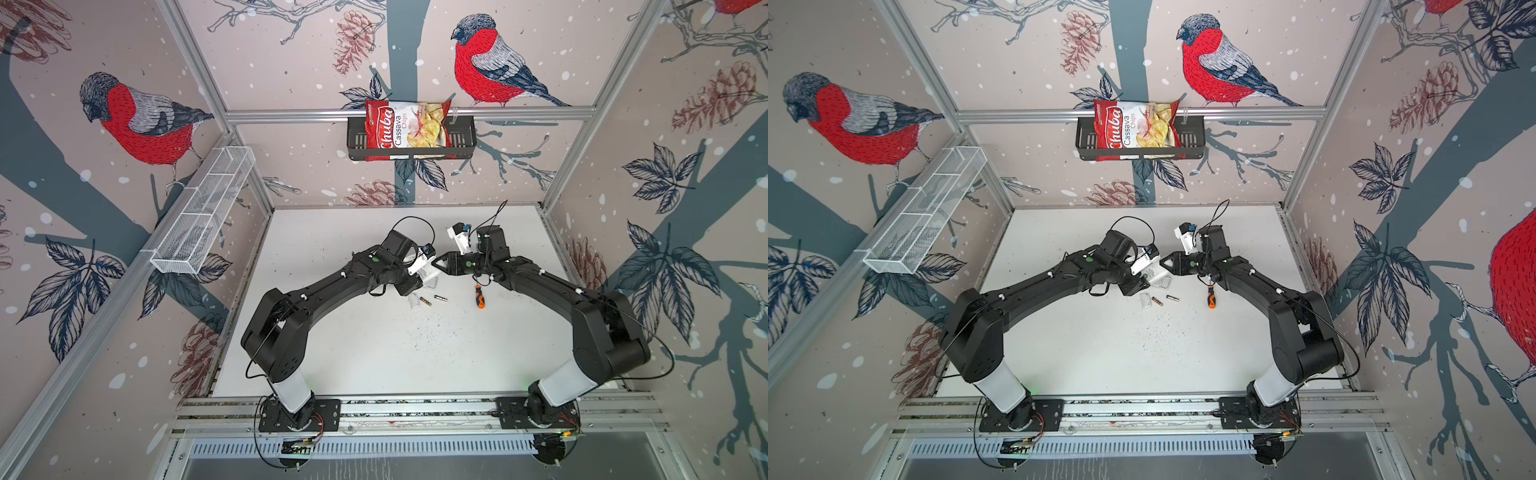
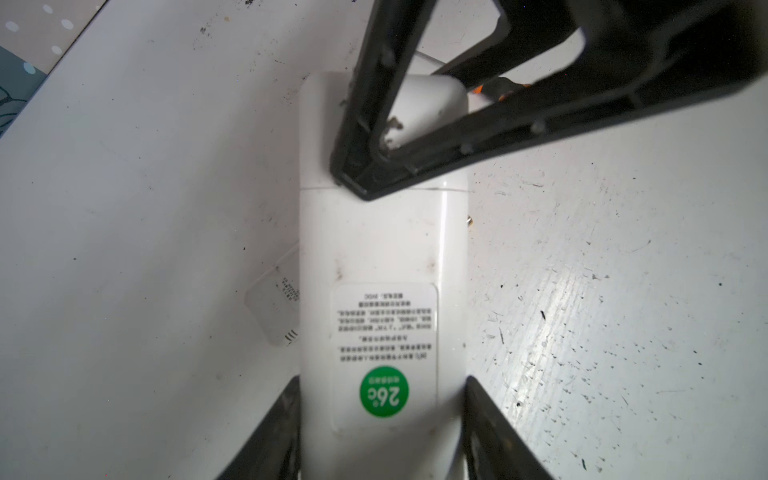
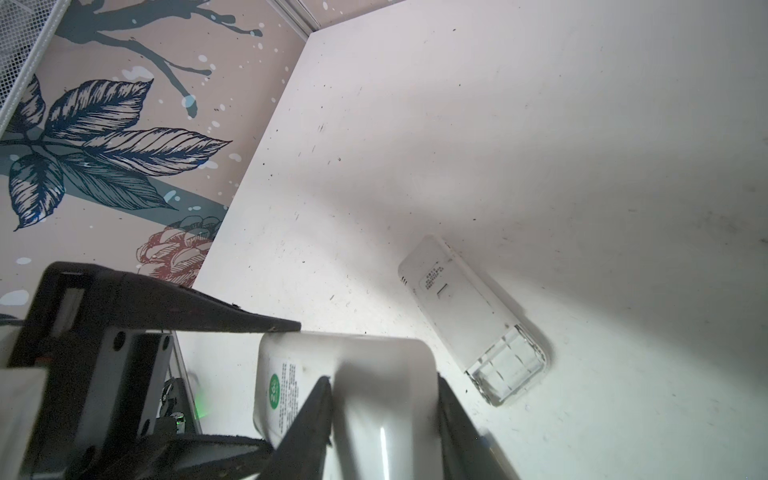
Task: Unload the batteries from the remote control
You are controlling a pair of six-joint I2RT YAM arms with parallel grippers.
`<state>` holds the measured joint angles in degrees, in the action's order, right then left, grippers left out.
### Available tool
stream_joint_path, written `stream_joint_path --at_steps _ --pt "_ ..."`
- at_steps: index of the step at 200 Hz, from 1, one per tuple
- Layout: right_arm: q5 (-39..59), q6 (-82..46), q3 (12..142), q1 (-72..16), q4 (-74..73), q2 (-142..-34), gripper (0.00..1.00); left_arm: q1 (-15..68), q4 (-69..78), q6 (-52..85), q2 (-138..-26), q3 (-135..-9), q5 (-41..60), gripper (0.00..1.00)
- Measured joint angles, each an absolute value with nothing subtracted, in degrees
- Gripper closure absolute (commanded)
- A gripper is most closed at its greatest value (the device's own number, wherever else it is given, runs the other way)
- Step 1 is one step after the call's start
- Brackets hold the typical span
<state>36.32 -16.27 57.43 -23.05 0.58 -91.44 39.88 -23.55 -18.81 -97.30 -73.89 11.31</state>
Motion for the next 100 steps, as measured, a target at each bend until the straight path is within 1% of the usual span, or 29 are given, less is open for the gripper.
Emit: stream_joint_path --at_steps 23,38,55,65,82,100 --pt "35.8 -15.8 57.4 -22.7 1.0 -91.5 0.68 39.8 -23.6 -18.8 -97.2 -73.8 11.5 0.66" --pt "35.6 -15.4 57.4 -22.5 0.9 -91.4 0.68 39.8 -23.5 -18.8 -97.2 -73.8 11.5 0.66" --pt "35.2 -15.0 57.4 -22.5 1.0 -91.4 0.54 39.8 -23.5 -18.7 -97.2 -73.8 11.6 0.67" --pt "34.0 -14.7 57.3 -22.4 1.4 -91.4 0.51 39.8 -23.3 -18.6 -97.2 -73.8 11.8 0.67" --pt "33.4 -14.5 57.1 -22.3 1.6 -91.4 0.51 39.7 -23.3 -18.5 -97.2 -73.8 11.8 0.67" --pt "32.9 -14.3 57.0 -22.3 1.8 -91.0 0.57 39.7 -23.0 -18.4 -97.2 -73.8 12.0 0.67"
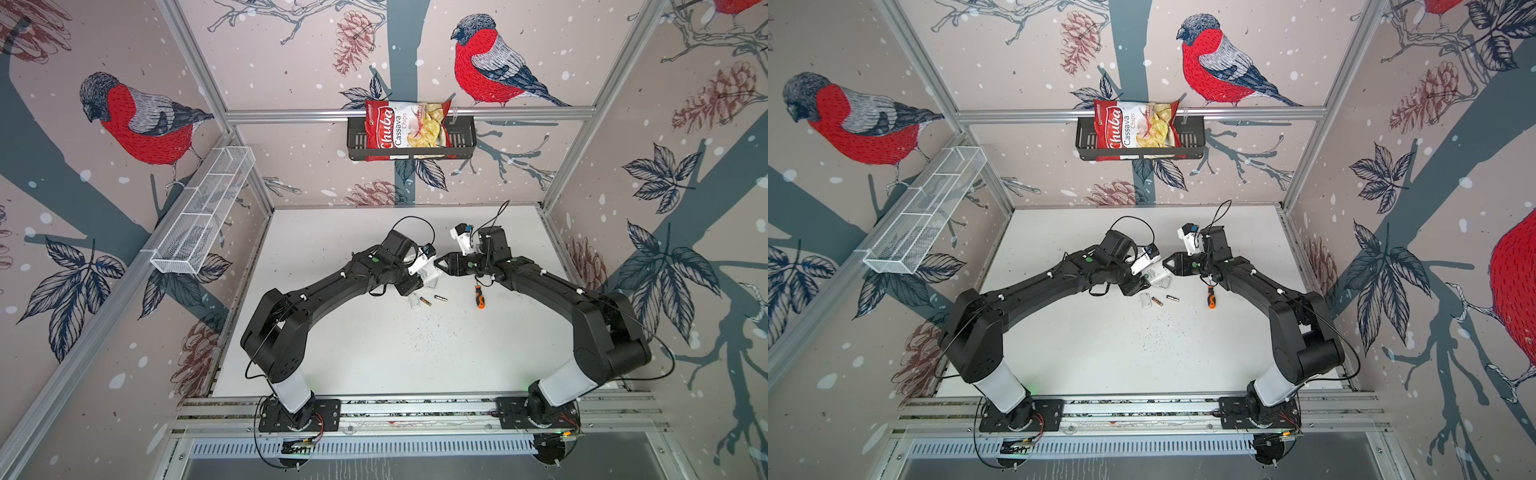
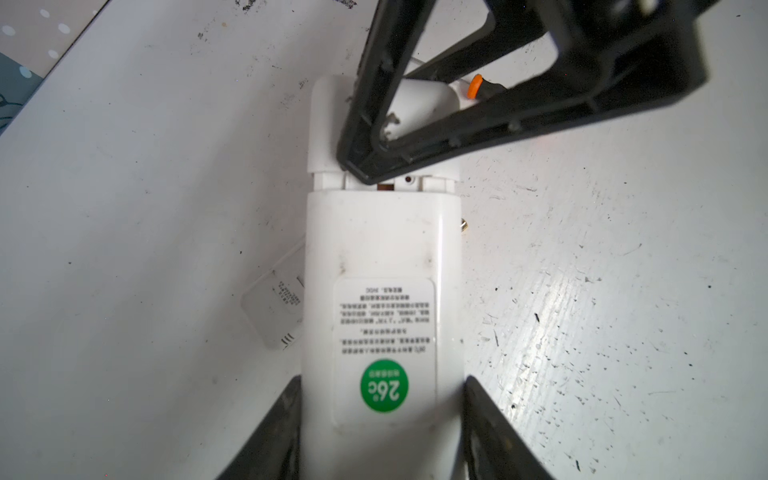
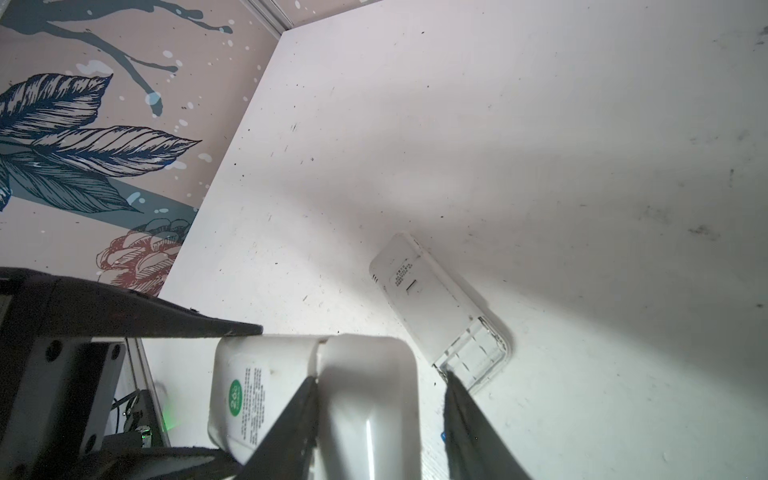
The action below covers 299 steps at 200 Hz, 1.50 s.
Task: Unload the batteries from the remote control
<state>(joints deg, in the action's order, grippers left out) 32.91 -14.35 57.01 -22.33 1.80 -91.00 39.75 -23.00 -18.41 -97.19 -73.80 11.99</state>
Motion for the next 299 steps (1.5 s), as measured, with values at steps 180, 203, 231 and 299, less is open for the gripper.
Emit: stream_joint_path --at_steps 180,203,231,299 --pt "29.6 -13.6 55.9 -22.3 3.2 -88.6 0.41 39.2 -22.3 -18.2 -98.8 -73.8 12.2 0.68" --pt "29.6 -13.6 55.9 -22.6 3.3 -89.7 0.43 39.2 -22.1 -18.2 -98.8 -73.8 12.2 0.68" --pt "29.6 -13.4 56.0 -23.6 3.3 -90.5 0.57 39.2 -22.1 -18.0 -98.8 -73.8 12.2 0.68" --pt "28.7 -13.5 56.2 -23.7 3.2 -89.4 0.76 39.1 -22.1 -17.9 -98.8 -73.7 12.2 0.68"
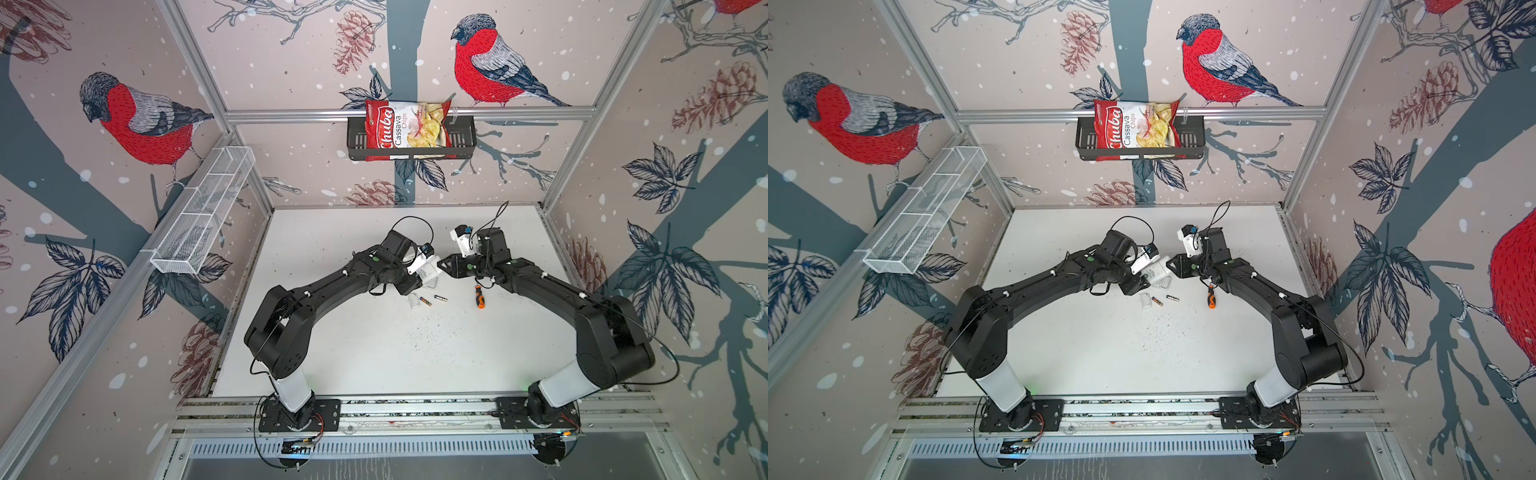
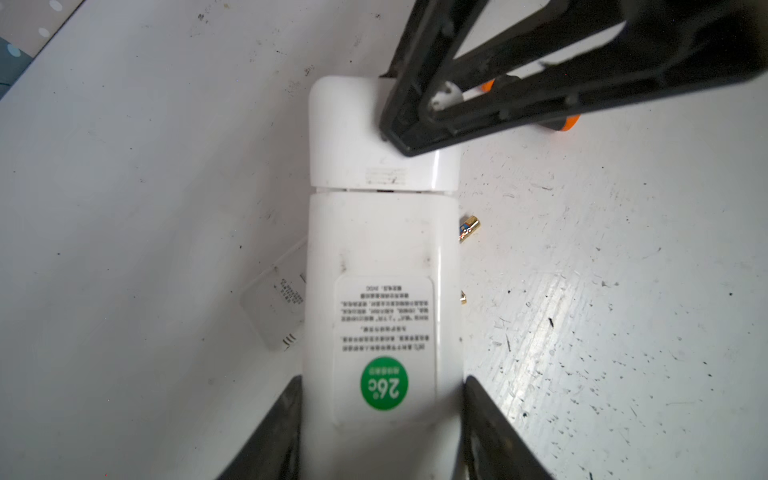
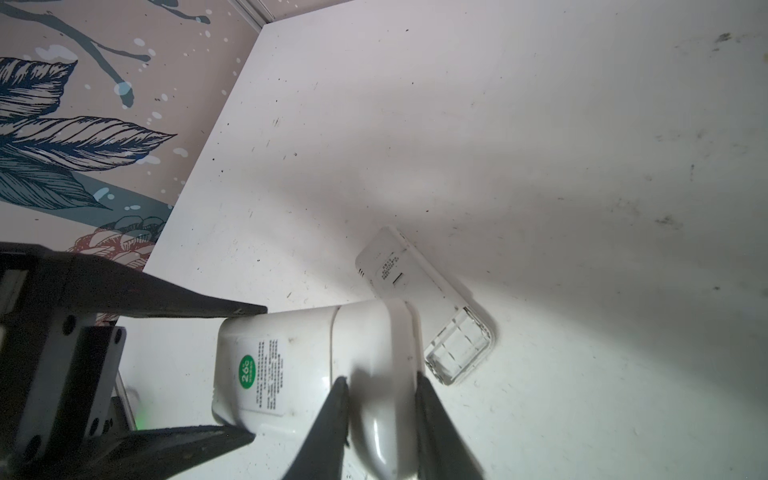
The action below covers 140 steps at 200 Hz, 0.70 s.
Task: Unload the batteries from the remote control
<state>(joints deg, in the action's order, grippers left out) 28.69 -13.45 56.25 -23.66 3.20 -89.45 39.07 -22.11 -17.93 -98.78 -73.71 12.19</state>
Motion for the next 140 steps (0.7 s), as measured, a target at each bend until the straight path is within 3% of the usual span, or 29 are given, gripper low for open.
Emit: stream_joint_path --at_steps 70,140 --pt "29.2 -13.5 56.3 -24.3 3.0 -88.1 0.89 38.9 -22.4 -17.8 -98.8 -73.5 12.1 0.68" --pt "29.7 -13.9 56.8 -23.7 3.0 -86.2 0.9 38.8 -20.5 -16.6 -98.5 -70.7 12.2 0.68"
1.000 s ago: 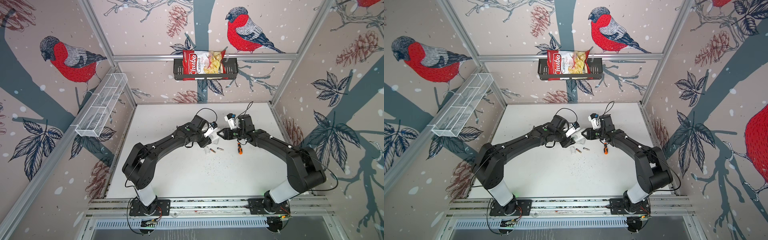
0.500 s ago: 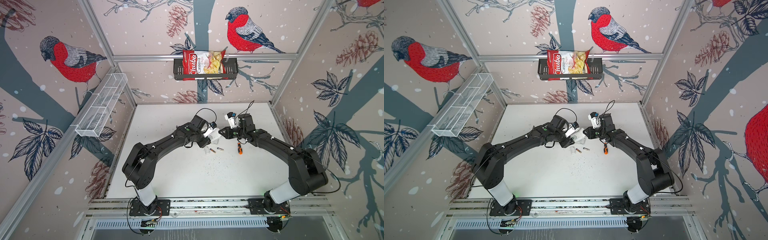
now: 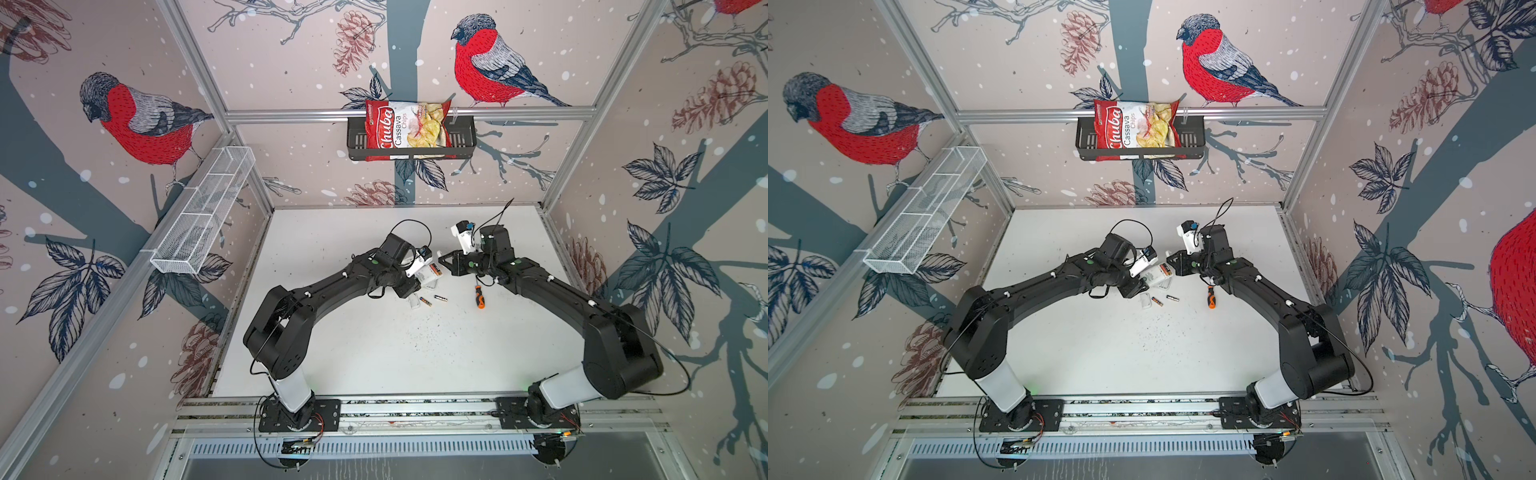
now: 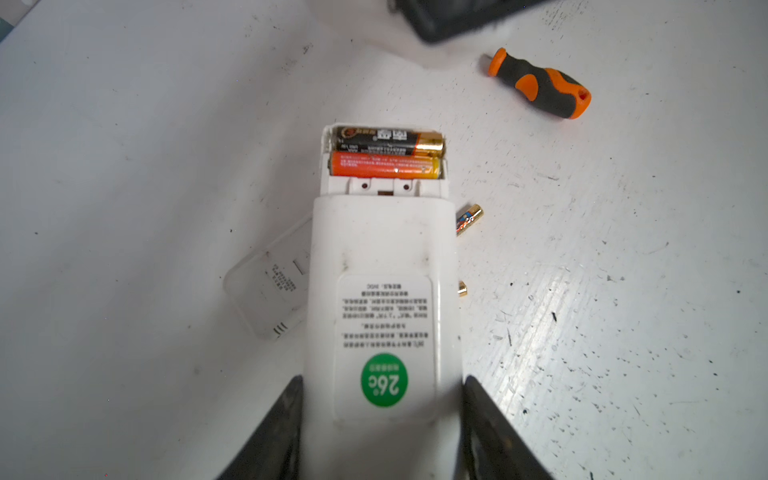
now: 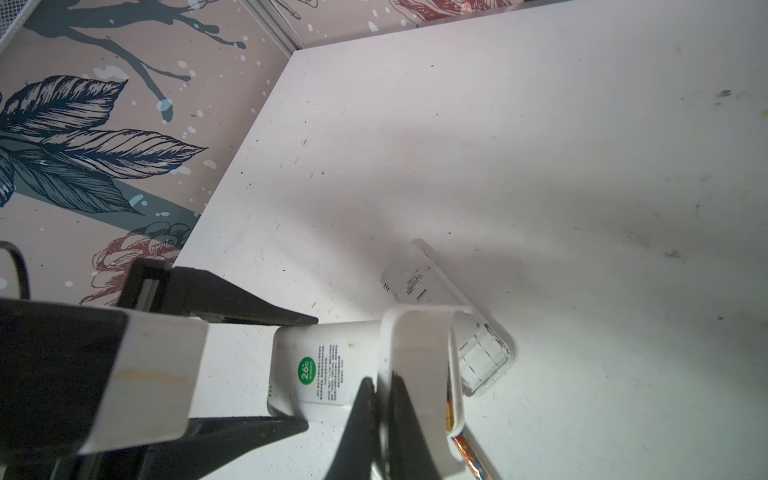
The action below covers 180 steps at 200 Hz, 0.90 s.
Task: Unload the batteries from the remote control
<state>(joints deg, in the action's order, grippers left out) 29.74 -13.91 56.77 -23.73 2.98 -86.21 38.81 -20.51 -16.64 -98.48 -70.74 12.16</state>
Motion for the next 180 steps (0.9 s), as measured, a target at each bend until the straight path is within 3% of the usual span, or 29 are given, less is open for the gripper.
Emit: stream_joint_path --at_steps 81,150,180 --pt "21.0 -16.6 54.2 -19.6 1.3 -90.8 0.91 37.9 -19.8 -16.7 -101.7 -72.0 9.8 0.69" --pt "15.8 -16.4 55.0 -19.5 1.3 -98.2 0.91 36.2 -22.0 -22.2 -115.2 -88.8 7.7 0.7" --pt "13.6 -16.4 55.1 -19.4 1.4 -99.6 0.82 35.4 -23.5 -25.0 -120.9 -94.5 7.3 0.7"
